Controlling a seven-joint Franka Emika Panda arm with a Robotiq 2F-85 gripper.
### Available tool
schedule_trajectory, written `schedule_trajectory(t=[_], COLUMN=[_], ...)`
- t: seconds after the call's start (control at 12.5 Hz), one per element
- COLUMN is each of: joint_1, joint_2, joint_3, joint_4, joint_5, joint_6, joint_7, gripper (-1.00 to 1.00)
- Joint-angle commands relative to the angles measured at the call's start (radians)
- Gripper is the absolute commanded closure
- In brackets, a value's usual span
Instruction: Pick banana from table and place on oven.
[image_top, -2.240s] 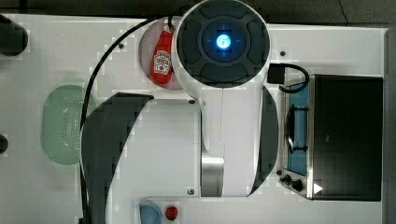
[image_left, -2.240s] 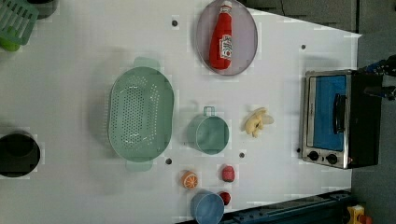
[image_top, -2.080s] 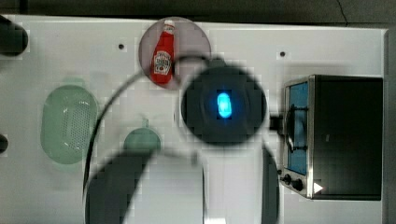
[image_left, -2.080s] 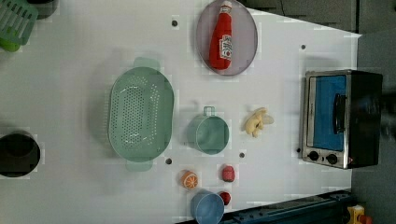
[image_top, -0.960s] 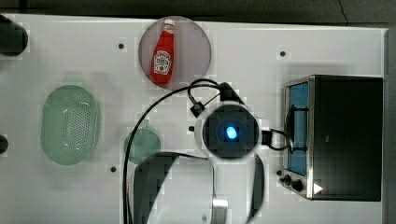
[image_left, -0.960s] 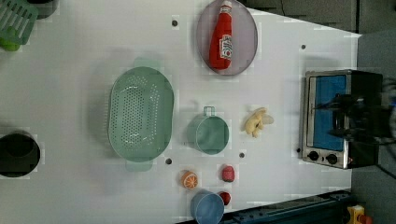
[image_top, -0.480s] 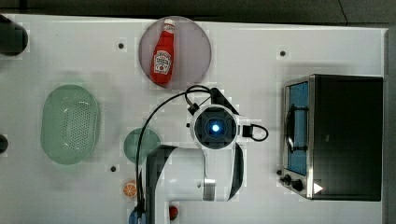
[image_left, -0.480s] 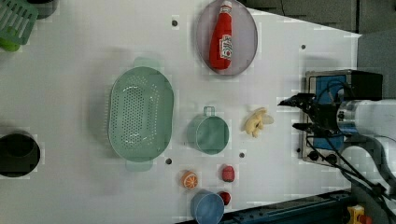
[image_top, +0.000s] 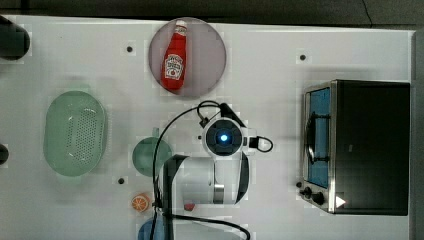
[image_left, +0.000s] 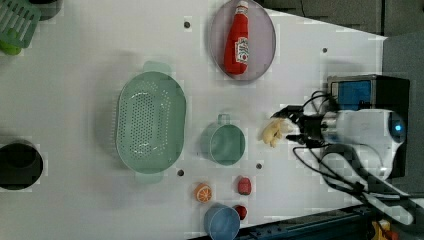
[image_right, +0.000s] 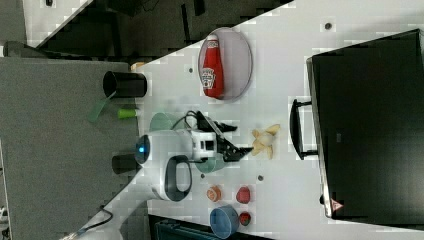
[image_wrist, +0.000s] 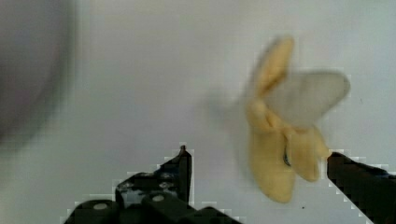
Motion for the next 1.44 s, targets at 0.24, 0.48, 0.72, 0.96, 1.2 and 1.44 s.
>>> schedule_trajectory(t=[0.24,0.48,0.72,0.96,1.2,1.44], joint_1=[-0.017,-0.016,-0.016,-0.015,-0.015,-0.012], joint_2=[0.073,0.091,0.091,0.085,0.004,-0.177], joint_3=[-0.008,-0.007,-0.007,-0.007,-0.006,-0.005], joint_4=[-0.019,-0.019,-0.019,-0.01,0.017,0.062], joint_5=[0.003,0.003,0.003,0.003,0.003,0.003], joint_6=[0.114,0.135,0.136,0.136,0.122,-0.062], joint_7=[0.037,0.037,0.037,0.037,0.037,0.037], gripper=[-1.0,-0.43,0.27,0.58,0.58,0.58])
